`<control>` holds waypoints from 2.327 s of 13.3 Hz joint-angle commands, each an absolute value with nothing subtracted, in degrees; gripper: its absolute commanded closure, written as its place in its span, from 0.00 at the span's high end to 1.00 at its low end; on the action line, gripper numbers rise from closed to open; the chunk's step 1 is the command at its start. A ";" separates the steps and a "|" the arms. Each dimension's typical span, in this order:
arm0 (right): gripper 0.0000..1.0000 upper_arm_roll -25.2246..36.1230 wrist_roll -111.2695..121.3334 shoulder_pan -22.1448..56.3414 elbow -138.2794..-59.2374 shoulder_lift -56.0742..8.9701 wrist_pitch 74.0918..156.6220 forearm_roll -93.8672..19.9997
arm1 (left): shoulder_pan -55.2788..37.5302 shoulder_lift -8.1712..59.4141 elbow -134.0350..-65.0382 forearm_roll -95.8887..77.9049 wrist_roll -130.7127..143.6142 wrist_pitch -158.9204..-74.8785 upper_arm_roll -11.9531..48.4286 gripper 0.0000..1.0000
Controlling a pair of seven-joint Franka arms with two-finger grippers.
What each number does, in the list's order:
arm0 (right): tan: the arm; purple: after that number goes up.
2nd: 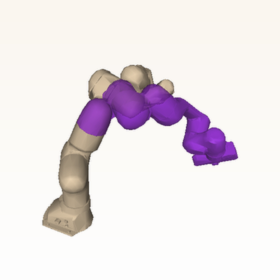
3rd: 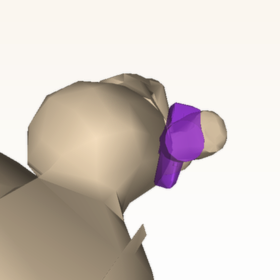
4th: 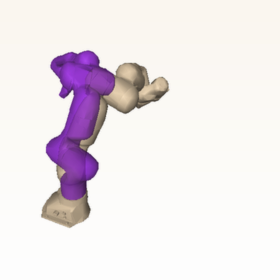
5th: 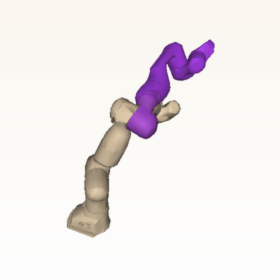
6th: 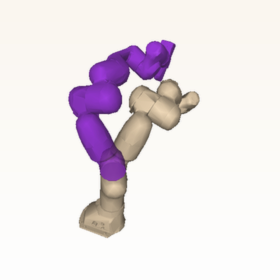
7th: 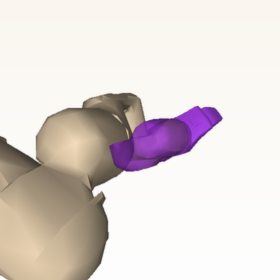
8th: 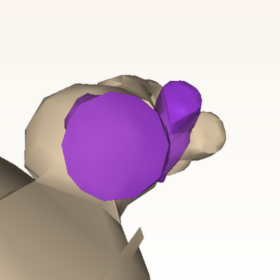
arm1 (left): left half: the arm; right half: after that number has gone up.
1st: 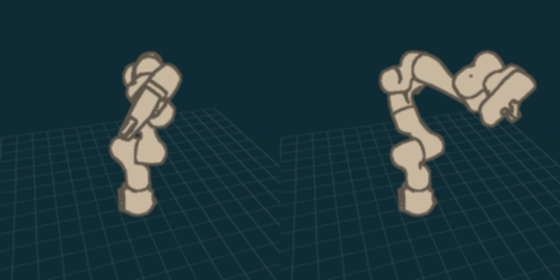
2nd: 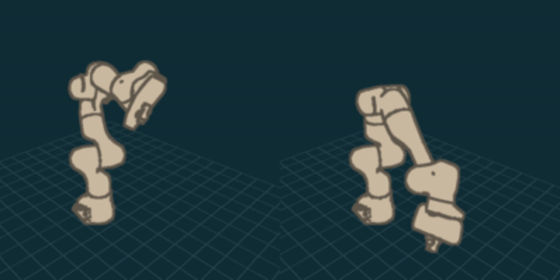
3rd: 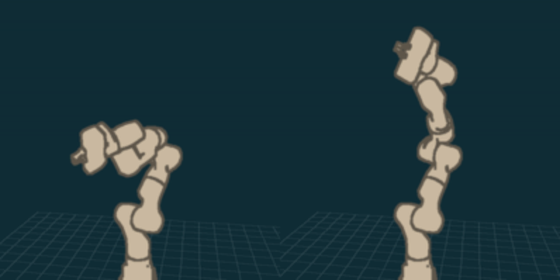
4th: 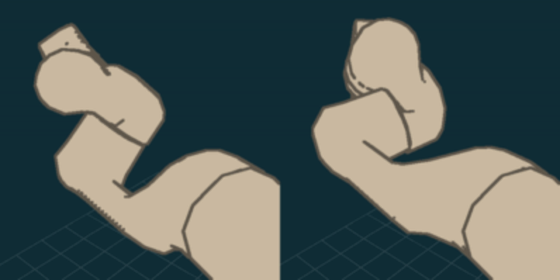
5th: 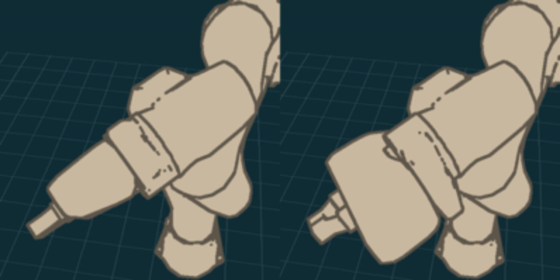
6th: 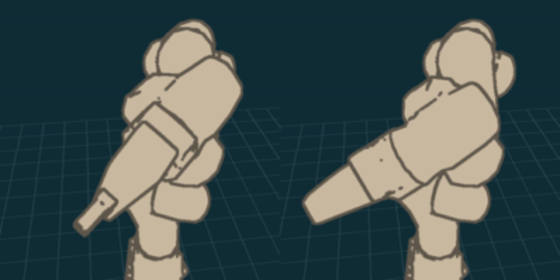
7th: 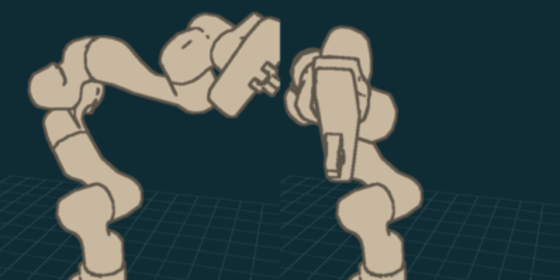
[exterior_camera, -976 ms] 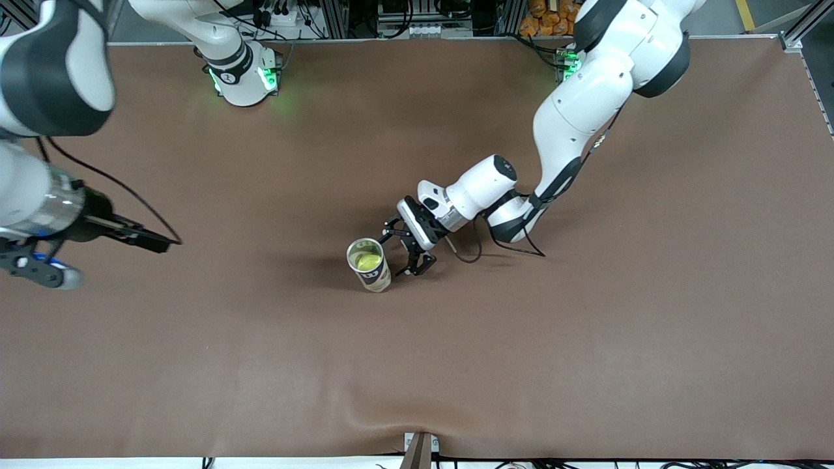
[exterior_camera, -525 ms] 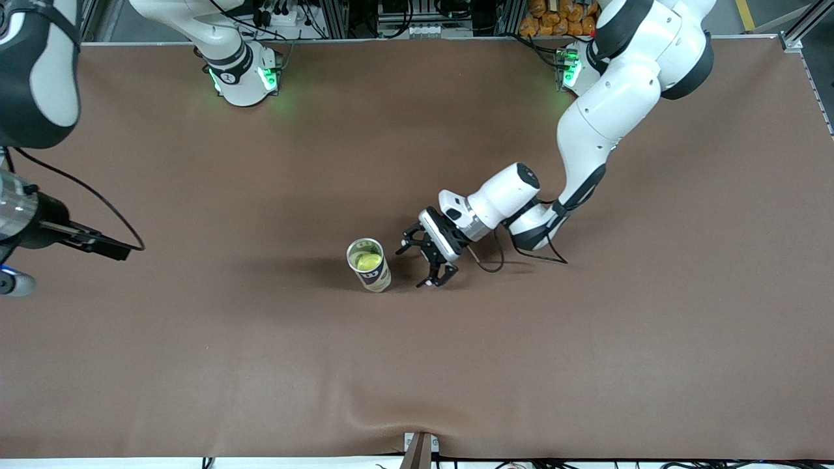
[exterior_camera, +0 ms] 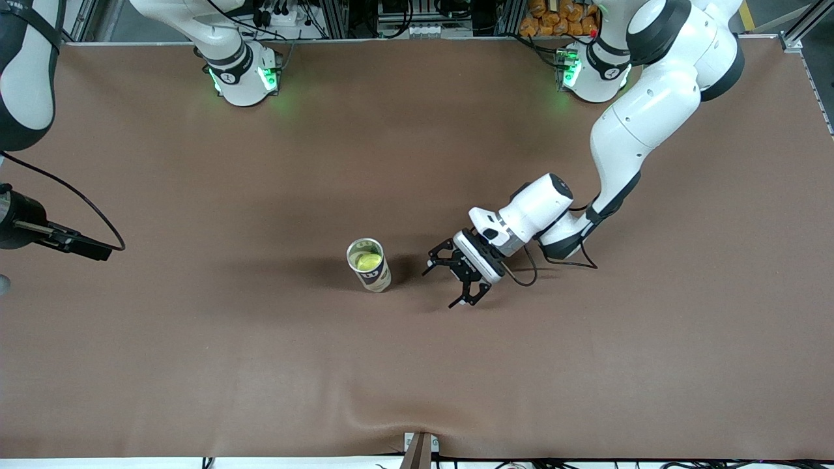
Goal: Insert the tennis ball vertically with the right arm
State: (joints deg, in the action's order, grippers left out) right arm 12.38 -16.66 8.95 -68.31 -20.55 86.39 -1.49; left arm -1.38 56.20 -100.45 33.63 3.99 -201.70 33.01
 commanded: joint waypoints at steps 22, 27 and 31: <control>1.00 4.35 -9.84 -2.60 -87.89 1.14 91.49 -6.41 | 19.50 51.24 -86.14 33.57 17.84 -147.41 58.17 1.00; 1.00 2.64 -10.11 -4.39 -86.31 -0.09 92.02 -6.24 | 19.95 51.07 -82.62 33.57 20.04 -139.24 60.82 1.00; 1.00 4.21 -11.07 -1.59 -86.66 0.44 92.02 -5.80 | 19.86 50.71 -79.63 33.22 21.35 -132.11 61.96 1.00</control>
